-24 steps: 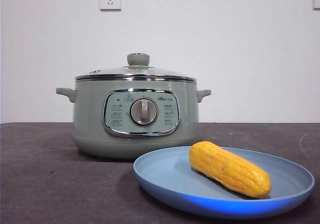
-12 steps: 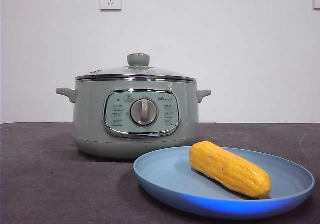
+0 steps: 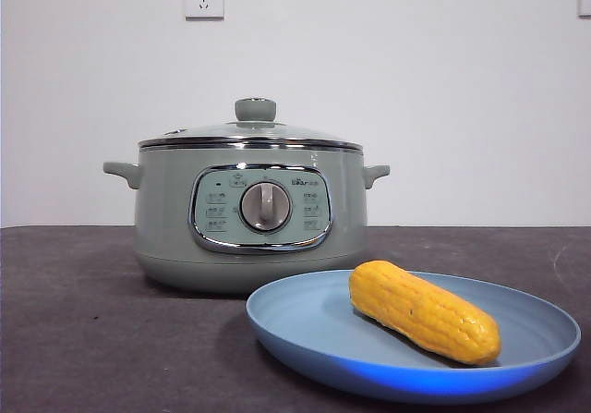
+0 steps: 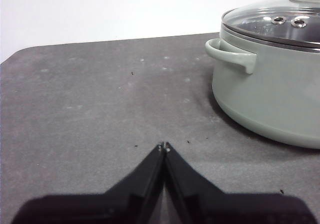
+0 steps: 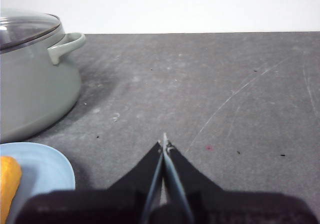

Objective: Take the corn out from the steamer,put the corn on the plate,close the lid

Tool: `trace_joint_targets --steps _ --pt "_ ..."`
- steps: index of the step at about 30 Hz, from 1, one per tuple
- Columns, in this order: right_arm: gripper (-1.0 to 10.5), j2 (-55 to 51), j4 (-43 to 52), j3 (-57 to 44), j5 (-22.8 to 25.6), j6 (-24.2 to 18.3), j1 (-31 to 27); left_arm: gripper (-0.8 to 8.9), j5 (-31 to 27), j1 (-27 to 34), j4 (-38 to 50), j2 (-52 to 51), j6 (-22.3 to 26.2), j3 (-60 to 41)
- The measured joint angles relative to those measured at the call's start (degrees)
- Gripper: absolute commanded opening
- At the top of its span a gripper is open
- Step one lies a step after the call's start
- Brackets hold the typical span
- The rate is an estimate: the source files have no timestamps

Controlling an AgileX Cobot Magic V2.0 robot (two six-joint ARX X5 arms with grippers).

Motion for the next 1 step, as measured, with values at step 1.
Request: trace_joint_targets --steps 1 --pt "0.0 0.0 0.0 0.0 0.0 0.0 0.0 -0.03 0.0 0.0 0.0 0.0 0.0 0.0"
